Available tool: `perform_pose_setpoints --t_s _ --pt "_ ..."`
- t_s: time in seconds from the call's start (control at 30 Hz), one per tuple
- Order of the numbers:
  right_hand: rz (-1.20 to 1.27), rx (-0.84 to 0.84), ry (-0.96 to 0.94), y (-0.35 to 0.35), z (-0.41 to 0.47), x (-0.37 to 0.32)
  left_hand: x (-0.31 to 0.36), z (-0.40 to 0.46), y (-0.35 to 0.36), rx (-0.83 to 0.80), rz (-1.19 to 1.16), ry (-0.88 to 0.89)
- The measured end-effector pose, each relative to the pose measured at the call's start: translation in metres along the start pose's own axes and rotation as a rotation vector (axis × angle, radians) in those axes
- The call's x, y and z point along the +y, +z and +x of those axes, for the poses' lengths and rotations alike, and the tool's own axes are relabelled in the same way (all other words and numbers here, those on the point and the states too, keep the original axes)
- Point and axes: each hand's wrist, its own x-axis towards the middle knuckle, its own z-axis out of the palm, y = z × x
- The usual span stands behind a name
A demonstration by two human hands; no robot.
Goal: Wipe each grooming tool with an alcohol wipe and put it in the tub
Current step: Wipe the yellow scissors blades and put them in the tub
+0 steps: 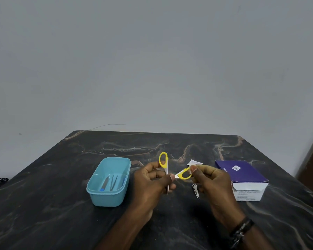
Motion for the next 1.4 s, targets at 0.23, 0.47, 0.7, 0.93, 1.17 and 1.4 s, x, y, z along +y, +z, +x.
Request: perform_pose_setpoints --t_s 0.23,0.47,0.7,0.93,1.17,1.4 --pt "-0.097 -0.125 0.038 0.001 0.001 0.006 0.006 0.005 -0.004 0.133 -0.094 0.061" --pt "-0.224 -0.252 0.021 0.004 -0.005 0.006 0.008 0.005 -0.006 0.111 -0.117 0.055" --pt "-0.179 -0.195 -0.022 0.006 -0.005 0.004 0.005 0.003 -0.002 0.102 -0.119 0.018" --pt "-0.101 -0.173 0.054 0.006 -0.005 0.005 0.007 0.007 -0.005 0.184 -0.331 -0.027" --pt "-0.047 -0.201 0.14 0.015 -0.011 0.008 0.002 0.005 0.001 0.137 -0.425 -0.067" --pt "0.064 -0.192 0.179 0.018 -0.009 0.007 0.004 0.006 0.004 0.121 -0.443 -0.077"
